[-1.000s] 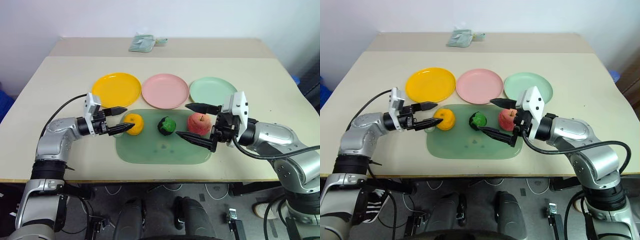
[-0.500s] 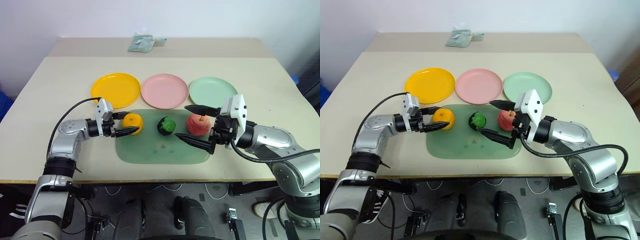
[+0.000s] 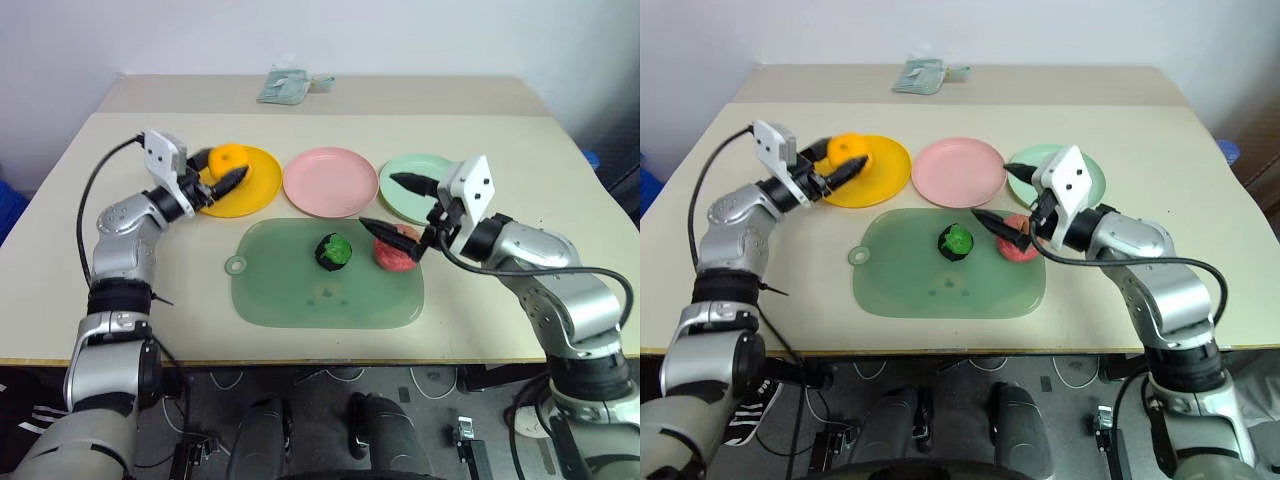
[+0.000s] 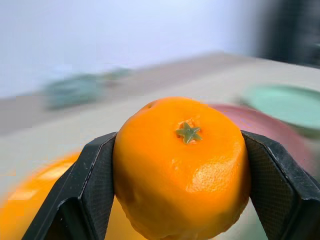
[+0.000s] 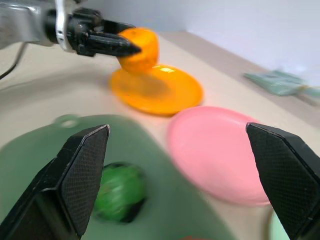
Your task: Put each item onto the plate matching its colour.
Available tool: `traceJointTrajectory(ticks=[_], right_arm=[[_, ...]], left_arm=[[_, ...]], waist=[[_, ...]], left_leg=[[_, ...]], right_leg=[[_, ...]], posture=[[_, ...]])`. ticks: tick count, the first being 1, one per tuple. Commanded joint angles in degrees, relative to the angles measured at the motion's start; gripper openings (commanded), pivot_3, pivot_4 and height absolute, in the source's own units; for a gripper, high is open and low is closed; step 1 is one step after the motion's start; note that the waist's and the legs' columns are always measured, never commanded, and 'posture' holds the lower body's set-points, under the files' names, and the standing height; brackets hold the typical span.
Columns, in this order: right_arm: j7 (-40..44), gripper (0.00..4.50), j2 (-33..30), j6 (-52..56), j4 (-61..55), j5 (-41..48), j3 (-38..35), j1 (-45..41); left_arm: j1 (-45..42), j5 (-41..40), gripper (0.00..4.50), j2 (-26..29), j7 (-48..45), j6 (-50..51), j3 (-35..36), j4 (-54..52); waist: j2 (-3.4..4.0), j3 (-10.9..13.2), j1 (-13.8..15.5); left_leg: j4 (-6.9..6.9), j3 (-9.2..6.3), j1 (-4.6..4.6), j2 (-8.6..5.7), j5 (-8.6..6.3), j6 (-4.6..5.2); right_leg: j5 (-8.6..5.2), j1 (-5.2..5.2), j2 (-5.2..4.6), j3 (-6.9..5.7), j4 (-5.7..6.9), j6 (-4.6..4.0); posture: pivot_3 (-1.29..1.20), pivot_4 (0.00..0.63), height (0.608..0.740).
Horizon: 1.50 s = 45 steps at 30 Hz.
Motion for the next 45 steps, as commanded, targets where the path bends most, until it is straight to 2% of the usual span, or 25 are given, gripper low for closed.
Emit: traceJointTrajectory(ticks=[1,7,11,13,14,17,21,25,26,28,30,36,38,45], right_arm=[[-1.38,4.5,2.03,-2.52,1.57,-1.69,-0.7,-2.92],[1.92,4.5,2.67,0.18,-3.33,3.61,-1.8,-1.86],[1.74,4.5,1.86,1.76,-5.23,4.63,-2.47,-0.92],[1.66,4.5,1.63,2.7,-5.94,5.31,-2.95,-0.61],[1.6,4.5,1.6,3.12,-6.19,5.63,-3.16,-0.54],[1.65,4.5,1.4,3.78,-6.62,6.19,-3.34,-0.51],[1.94,4.5,1.12,4.42,-6.87,6.99,-3.37,-0.46],[2.88,4.5,1.04,4.89,-6.94,7.82,-3.0,-0.63],[4.49,4.5,0.49,5.48,-7.7,8.79,-2.26,-0.24],[6.34,4.5,-0.11,6.03,-8.61,9.59,-1.21,0.34],[6.52,4.5,-0.28,5.75,-8.33,8.52,-0.57,0.41],[6.27,4.5,0.21,4.66,-6.45,5.92,0.94,-0.29],[6.55,4.5,0.3,4.1,-6.51,4.69,2.38,0.02],[5.92,4.5,1.63,2.59,-6.46,2.22,3.86,0.3]], left_arm=[[-3.73,2.86,3.07,-0.55,7.49,-5.14,1.26,8.28],[-7.98,5.25,3.07,-1.35,11.76,-9.19,1.05,17.96],[-9.33,6.45,3.07,-1.06,12.85,-9.89,0.84,20.83],[-9.7,6.23,4.09,-1.11,10.45,-9.52,0.76,21.03],[-9.73,6.03,4.45,-1.24,9.46,-9.83,0.85,20.88],[-9.93,3.89,4.45,-1.83,6.57,-9.32,2.33,19.7],[-9.0,1.59,4.45,-1.03,-0.78,-8.08,2.73,15.32],[-5.48,-3.83,4.45,0.8,-14.27,-1.15,2.4,5.03],[-2.38,-8.3,4.45,2.68,-20.97,8.08,1.07,-2.38],[3.6,-14.67,4.45,5.96,-29.4,20.16,-1.08,-15.5],[6.78,-18.24,4.45,8.41,-31.74,28.36,-1.84,-22.54],[12.38,-15.43,4.45,14.26,-35.9,29.75,-4.06,-29.48],[14.92,-11.98,4.45,16.38,-38.09,23.66,-5.43,-29.99],[15.46,-13.75,4.45,17.37,-38.53,24.09,-3.55,-30.06]], waist=[[0.0,0.0,0.0],[-0.03,0.02,0.07],[-0.03,0.02,-0.04],[-0.03,0.02,-0.05],[-0.03,0.02,-0.05],[-0.03,0.02,-0.06],[-0.03,0.02,-0.03],[-0.03,0.02,-0.24],[-0.03,0.01,-0.4],[-0.01,0.01,-1.36],[-0.01,0.01,-1.58],[-0.01,0.01,-1.37],[0.01,0.01,-1.42],[0.0,0.02,-1.14]], left_leg=[[0.0,0.0,-0.01,0.0,0.0,0.0],[-0.02,-0.01,-0.04,0.0,0.0,0.0],[-0.02,0.0,-0.03,0.0,0.0,0.0],[-0.02,-0.01,-0.02,0.0,0.0,0.0],[-0.02,-0.01,-0.02,0.0,0.0,0.0],[-0.02,0.0,-0.02,0.01,0.0,0.0],[-0.02,0.0,-0.03,0.0,0.0,0.0],[-0.02,0.0,-0.03,0.02,0.0,0.0],[-0.03,0.0,-0.03,0.02,0.0,0.0],[-0.06,0.01,-0.01,0.05,0.0,0.0],[-0.07,-0.02,0.0,0.07,0.0,0.0],[0.01,-0.08,0.03,0.06,0.05,-0.08],[-0.02,-0.06,0.03,0.07,0.04,-0.08],[-0.04,-0.04,-0.04,0.05,0.04,-0.07]], right_leg=[[0.01,0.0,0.0,0.0,0.0,0.01],[0.03,-0.02,0.0,-0.04,0.0,0.06],[0.03,0.0,-0.01,-0.03,0.0,0.06],[0.04,-0.01,0.0,-0.04,0.0,0.06],[0.04,-0.01,0.0,-0.04,0.0,0.06],[0.04,-0.01,0.0,-0.04,0.0,0.05],[0.03,-0.01,-0.01,-0.04,0.0,0.05],[0.03,-0.01,0.0,-0.03,0.0,0.05],[0.03,-0.02,0.0,-0.03,0.0,0.04],[0.03,-0.02,0.01,-0.02,0.02,0.04],[0.02,-0.03,0.02,-0.01,0.06,0.04],[-0.09,0.0,0.02,-0.02,0.07,-0.16],[-0.1,-0.01,0.0,-0.01,0.06,-0.17],[-0.1,-0.09,-0.02,-0.01,0.05,-0.17]], posture=[[0.0,0.15,0.74],[0.0,0.15,0.74],[0.0,0.15,0.74],[0.0,0.15,0.74],[0.0,0.15,0.74],[0.0,0.15,0.74],[0.0,0.15,0.74],[0.0,0.15,0.74],[0.0,0.15,0.74],[0.0,0.15,0.74],[0.0,0.15,0.74],[0.0,0.15,0.74],[0.0,0.15,0.74],[0.0,0.15,0.74]])
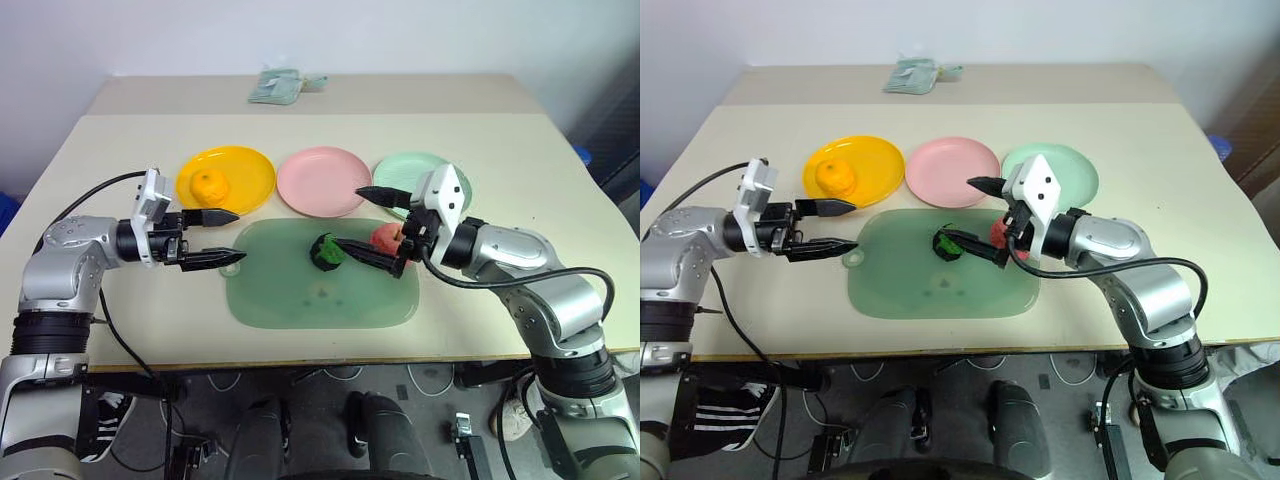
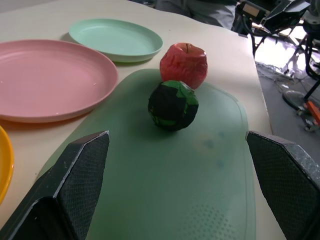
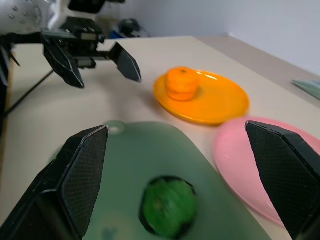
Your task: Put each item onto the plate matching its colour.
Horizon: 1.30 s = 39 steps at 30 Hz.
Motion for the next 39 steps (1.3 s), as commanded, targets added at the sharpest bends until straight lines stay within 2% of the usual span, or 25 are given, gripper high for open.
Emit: traceJointTrajectory(ticks=[1,10,16,23,39], right_arm=[[-0.62,4.5,-0.4,-2.45,-0.52,-3.59,1.06,-0.38],[-5.56,4.5,4.3,2.82,3.67,-13.24,11.79,-5.35],[-6.63,4.5,7.73,5.47,8.12,-14.46,12.25,-8.68],[-3.29,4.5,6.59,5.76,10.82,-16.54,15.11,-7.92],[-1.49,4.5,7.42,3.18,15.51,-21.29,17.27,-7.24]], left_arm=[[-0.47,-1.42,4.45,0.5,-1.11,-2.43,2.28,-1.33],[3.15,-2.25,4.45,2.74,-4.63,-4.12,4.17,-0.42],[5.18,-2.6,4.45,3.27,-4.75,-4.46,4.61,-1.75],[6.09,-2.64,4.45,3.18,-3.89,-4.98,5.27,-2.49],[6.27,-3.07,4.45,2.4,-2.57,-5.32,5.09,-3.76]], waist=[[0.0,0.0,-0.04],[0.01,0.0,-0.45],[0.0,0.0,-0.05],[0.01,0.0,-0.35],[0.01,0.0,-0.34]], left_leg=[[0.01,0.01,0.0,0.0,0.0,0.0],[-0.03,0.06,0.0,0.04,0.0,0.0],[-0.01,0.05,-0.04,0.04,0.0,0.0],[-0.02,0.06,-0.04,0.04,0.0,0.0],[-0.02,0.08,-0.04,0.04,0.0,0.0]], right_leg=[[0.0,0.01,-0.01,0.0,-0.02,0.0],[-0.01,-0.11,0.05,0.01,0.06,-0.02],[-0.02,-0.1,0.0,0.01,0.04,-0.05],[-0.02,-0.11,0.02,0.01,0.04,-0.04],[-0.01,-0.11,0.01,0.01,0.04,-0.03]], posture=[[0.0,0.15,0.74],[0.0,0.15,0.74],[0.0,0.15,0.74],[0.0,0.15,0.74],[0.0,0.15,0.74]])
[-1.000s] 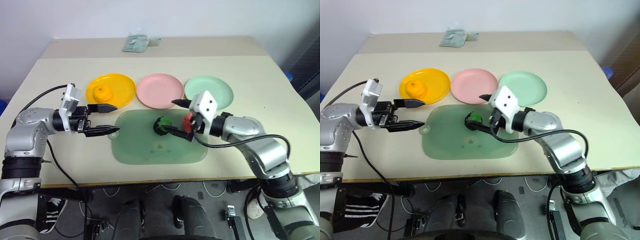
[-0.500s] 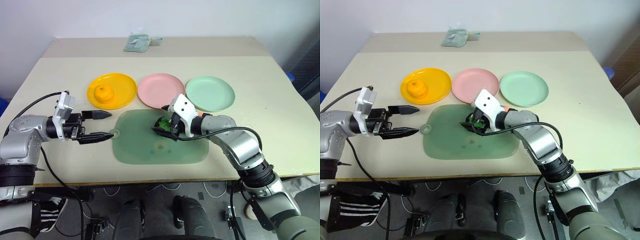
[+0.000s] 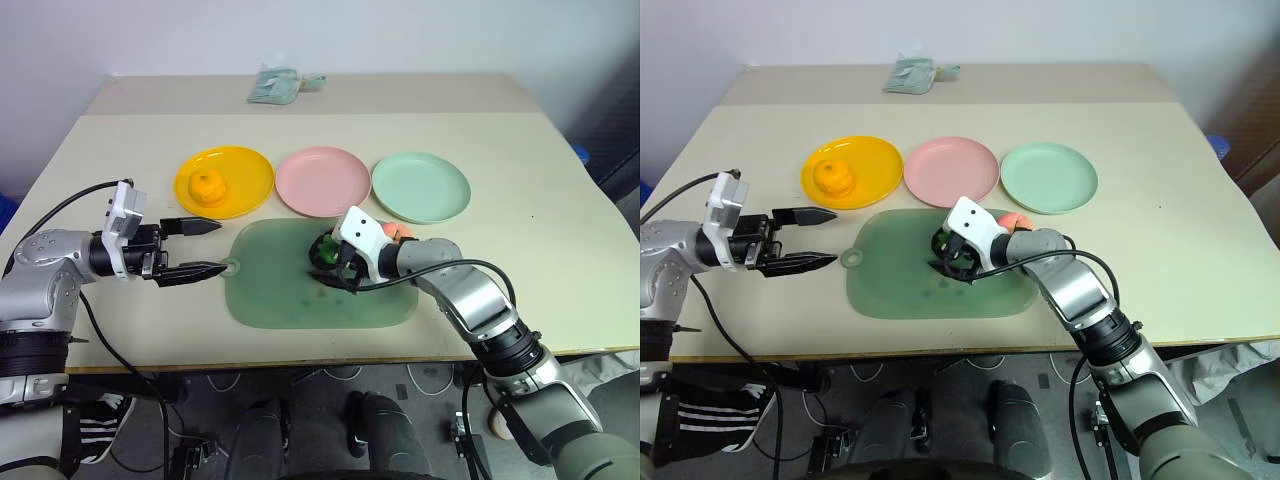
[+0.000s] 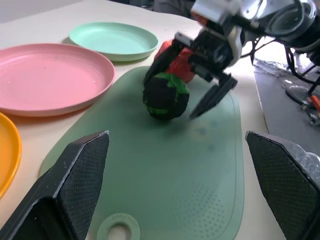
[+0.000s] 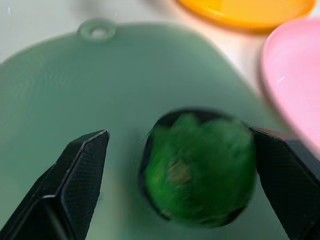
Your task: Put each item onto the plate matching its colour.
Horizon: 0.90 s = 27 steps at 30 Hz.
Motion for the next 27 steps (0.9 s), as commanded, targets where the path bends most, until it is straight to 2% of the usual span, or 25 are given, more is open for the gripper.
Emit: traceJointTrajectory(ticks=[1,3,5,9,12,15,20,27], right_arm=[[0.29,4.24,0.28,-1.83,-0.11,-0.93,-0.72,-0.39],[0.4,3.62,0.16,-2.21,0.02,-1.45,-0.73,-0.17],[0.55,2.73,0.07,-2.56,-0.2,-1.79,-0.72,-0.07],[-0.3,2.73,2.52,-0.8,-1.92,1.72,-4.87,-0.81],[-3.87,2.73,7.11,-1.0,-0.61,5.43,-11.9,-4.44],[-10.03,2.73,8.4,-4.32,6.56,2.96,-16.79,-9.42],[-14.34,2.73,7.42,-10.12,17.58,-1.27,-18.52,-13.68],[-20.17,2.73,7.98,-16.22,35.48,-4.59,-20.78,-19.12]], left_arm=[[-0.38,-0.97,4.48,0.19,0.19,-0.27,0.92,-1.99],[-0.53,-0.96,4.5,0.21,0.41,-0.23,0.75,-2.63],[-0.7,-1.11,4.5,0.21,0.74,0.11,0.68,-3.36],[-1.27,-1.32,4.5,-0.32,1.92,-0.05,1.26,-3.28],[-3.27,-0.95,4.5,-2.36,4.91,-2.11,2.18,-1.68],[-5.4,-0.18,4.5,-4.52,10.45,-1.73,2.47,-1.02],[-5.62,0.67,4.5,-6.37,16.03,-0.91,1.74,-1.7],[-3.87,-0.46,4.5,-7.47,17.14,-0.63,1.55,-4.56]], waist=[[0.0,0.0,0.0],[0.0,0.0,0.0],[0.0,0.0,0.03],[0.0,0.0,0.01],[0.01,0.01,0.03],[0.01,0.0,0.1],[0.0,0.0,0.02],[0.05,0.03,-0.59]], left_leg=[[0.0,-0.01,0.0,0.0,0.0,0.0],[0.0,-0.01,0.0,0.0,0.0,0.0],[0.0,0.0,0.0,0.0,0.0,0.0],[0.0,-0.01,0.0,0.0,0.0,0.0],[0.0,-0.01,0.0,0.0,0.0,0.0],[0.01,0.0,0.0,0.0,0.01,-0.01],[-0.06,-0.01,0.0,-0.04,-0.01,0.01],[-0.09,0.06,0.0,-0.01,0.01,-0.01]], right_leg=[[0.0,0.0,0.0,0.0,0.0,0.0],[0.0,0.0,0.01,0.0,0.0,0.0],[0.0,0.0,0.0,0.0,0.0,0.0],[0.0,0.0,0.01,0.0,0.0,0.0],[0.07,0.0,0.02,0.0,0.02,0.12],[0.1,0.0,0.02,0.0,0.02,0.16],[0.1,0.04,0.0,0.0,-0.02,0.18],[0.11,-0.06,0.02,0.02,0.05,0.18]], posture=[[0.0,0.15,0.74],[0.0,0.15,0.74],[0.0,0.15,0.74],[0.0,0.15,0.74],[0.0,0.15,0.74],[0.0,0.15,0.74],[0.0,0.15,0.74],[0.0,0.15,0.74]])
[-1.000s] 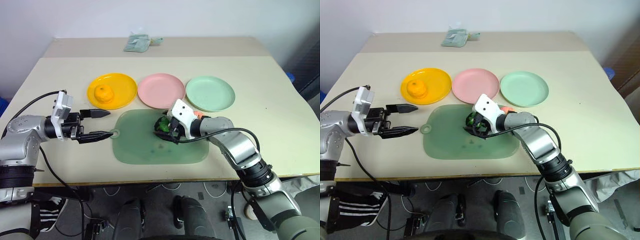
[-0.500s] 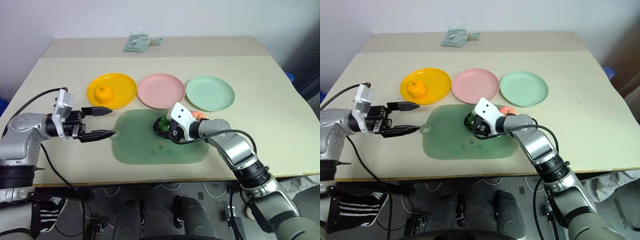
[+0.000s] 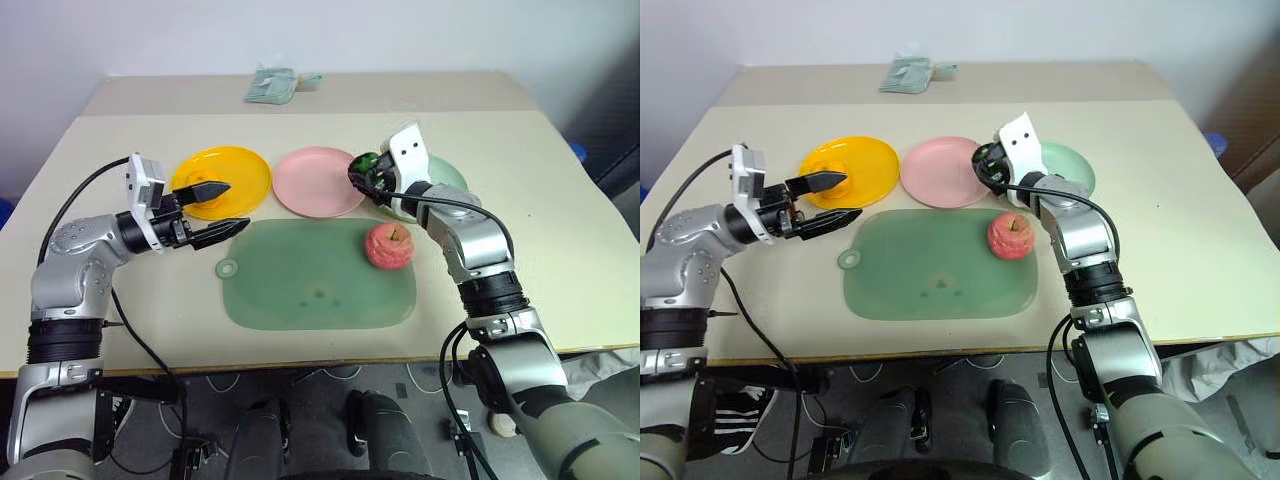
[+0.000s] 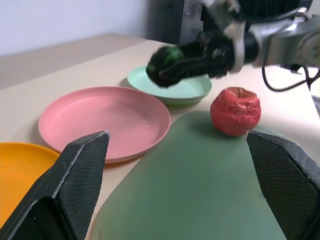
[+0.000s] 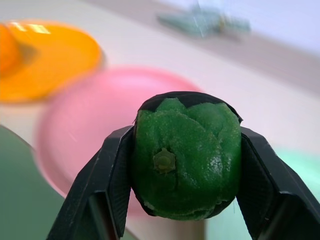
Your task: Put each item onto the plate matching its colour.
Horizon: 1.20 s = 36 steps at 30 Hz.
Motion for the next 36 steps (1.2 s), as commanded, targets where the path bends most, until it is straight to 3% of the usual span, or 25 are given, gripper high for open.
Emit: traceJointTrajectory(ticks=[1,7,10,12,16,19,23,31,36], right_arm=[[-3.54,2.73,0.02,-3.68,4.82,-0.51,-3.25,-4.47],[-3.99,2.73,-0.57,-4.72,10.7,0.34,-5.68,-5.76],[-3.08,3.47,-0.89,-4.82,10.32,0.45,-5.73,-5.16],[-3.01,4.41,-0.93,-4.66,8.18,0.69,-6.04,-4.74],[-0.57,4.41,-1.57,-3.32,1.55,3.84,-8.17,-3.38],[7.68,4.41,-3.05,5.5,-11.91,12.01,-8.95,0.37],[17.95,4.41,-11.03,17.94,-29.89,19.21,-4.97,8.16],[20.89,4.41,-20.09,21.14,-32.83,17.75,-3.27,14.49],[21.06,4.41,-20.87,21.9,-33.93,18.0,-2.32,17.01]], left_arm=[[0.71,-0.83,4.5,0.46,-0.12,-0.69,1.28,-2.92],[1.86,-1.33,4.5,1.01,0.25,0.31,1.59,-4.5],[1.89,-2.07,4.5,1.19,0.51,1.81,1.51,-6.04],[1.66,-2.7,4.5,1.35,0.21,2.61,1.58,-6.66],[0.8,-4.72,4.5,1.84,-0.7,4.89,1.94,-7.81],[0.25,-8.15,4.5,2.85,-1.59,9.03,2.53,-9.51],[-0.32,-12.09,4.5,7.22,-6.51,16.46,1.26,-11.0],[-0.75,-8.83,4.5,8.88,-10.37,13.79,-0.77,-10.04],[0.33,-7.46,4.5,9.19,-12.08,12.11,-0.63,-9.36]], waist=[[0.01,0.0,0.0],[0.01,0.01,0.23],[0.01,0.01,0.22],[0.02,0.01,0.19],[0.02,0.01,0.2],[0.02,0.01,0.38],[0.01,0.0,0.61],[0.02,0.0,0.57],[0.01,0.01,0.51]], left_leg=[[-0.01,0.0,0.0,0.01,0.0,0.0],[-0.02,0.02,0.0,0.0,0.0,0.0],[-0.01,0.02,-0.01,0.0,0.0,0.0],[-0.02,0.02,0.0,0.0,0.0,0.0],[-0.02,0.02,0.0,0.01,0.0,0.0],[-0.02,-0.01,-0.01,0.01,0.0,0.0],[-0.05,-0.07,-0.03,0.02,-0.01,0.0],[0.03,-0.04,0.04,0.0,0.01,-0.03],[-0.04,-0.02,0.01,-0.01,0.0,-0.01]], right_leg=[[0.0,0.0,0.0,0.0,0.0,0.0],[0.0,0.0,-0.01,0.03,-0.02,0.0],[0.0,0.0,-0.01,0.04,-0.01,0.0],[0.0,0.0,-0.01,0.05,-0.01,0.0],[0.0,0.0,-0.01,0.05,-0.01,0.0],[0.0,0.0,-0.01,0.04,-0.01,0.01],[0.0,0.01,-0.01,0.04,-0.02,0.01],[-0.12,0.03,-0.02,0.04,-0.06,-0.21],[-0.08,0.0,0.0,0.04,-0.08,-0.11]], posture=[[0.0,0.15,0.74],[0.0,0.15,0.74],[0.0,0.15,0.74],[0.0,0.15,0.74],[0.0,0.15,0.74],[0.0,0.15,0.74],[0.0,0.15,0.74],[0.0,0.15,0.74],[0.0,0.15,0.74]])
